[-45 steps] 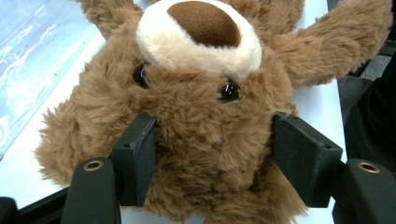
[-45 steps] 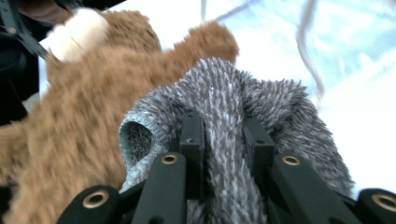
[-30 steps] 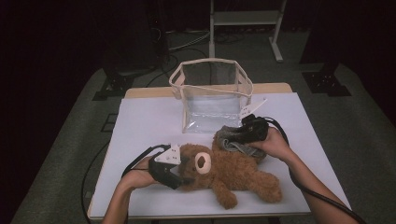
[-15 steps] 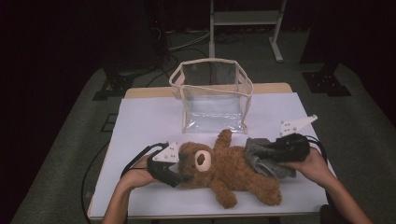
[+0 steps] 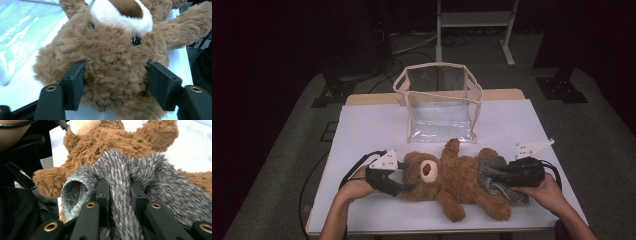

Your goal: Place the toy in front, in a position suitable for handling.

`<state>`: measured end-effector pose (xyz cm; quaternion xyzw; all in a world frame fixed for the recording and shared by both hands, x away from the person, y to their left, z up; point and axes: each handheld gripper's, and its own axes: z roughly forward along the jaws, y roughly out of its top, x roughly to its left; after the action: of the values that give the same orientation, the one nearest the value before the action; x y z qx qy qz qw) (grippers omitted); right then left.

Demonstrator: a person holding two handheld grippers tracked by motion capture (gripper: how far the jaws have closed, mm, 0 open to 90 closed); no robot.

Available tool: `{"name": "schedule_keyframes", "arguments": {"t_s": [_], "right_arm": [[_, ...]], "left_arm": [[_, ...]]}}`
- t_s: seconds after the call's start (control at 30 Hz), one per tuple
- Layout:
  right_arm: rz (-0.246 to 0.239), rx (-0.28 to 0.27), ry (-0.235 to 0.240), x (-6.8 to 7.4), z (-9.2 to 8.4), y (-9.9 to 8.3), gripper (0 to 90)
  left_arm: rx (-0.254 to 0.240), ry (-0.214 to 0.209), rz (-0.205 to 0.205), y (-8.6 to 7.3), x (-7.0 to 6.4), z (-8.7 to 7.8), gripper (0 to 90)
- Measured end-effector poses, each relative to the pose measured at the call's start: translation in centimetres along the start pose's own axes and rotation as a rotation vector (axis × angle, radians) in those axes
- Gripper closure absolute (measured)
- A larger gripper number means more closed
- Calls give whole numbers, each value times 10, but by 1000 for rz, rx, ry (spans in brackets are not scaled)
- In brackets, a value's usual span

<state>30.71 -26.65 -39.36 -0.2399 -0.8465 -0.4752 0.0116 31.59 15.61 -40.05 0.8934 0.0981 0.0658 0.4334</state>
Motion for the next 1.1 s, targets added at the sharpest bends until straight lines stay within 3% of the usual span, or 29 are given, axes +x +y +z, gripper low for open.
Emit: {"name": "schedule_keyframes", "arguments": {"t_s": [0.1,0.27,0.63,0.77,0.87,1.03,1.07,1.1], "right_arm": [[0,-5,-12,-2,0,2,731],[1,-4,-31,-7,-2,6,731],[26,-31,-96,-19,-22,6,731],[16,-49,-106,-16,-26,12,731],[-31,-55,-69,-6,-19,30,729],[-138,5,-2,13,20,59,730],[-138,5,-2,13,20,59,730],[-157,36,11,17,35,66,730]], "left_arm": [[-21,-5,-23,3,-2,6,371],[-33,-29,-27,11,-8,14,387],[-37,-81,10,34,-17,42,386],[-39,-91,22,41,-18,50,385],[-44,-86,32,44,-20,57,384],[-33,-62,55,44,-21,56,367],[-33,-62,55,44,-21,56,365],[-20,-50,64,41,-20,52,359]]}}
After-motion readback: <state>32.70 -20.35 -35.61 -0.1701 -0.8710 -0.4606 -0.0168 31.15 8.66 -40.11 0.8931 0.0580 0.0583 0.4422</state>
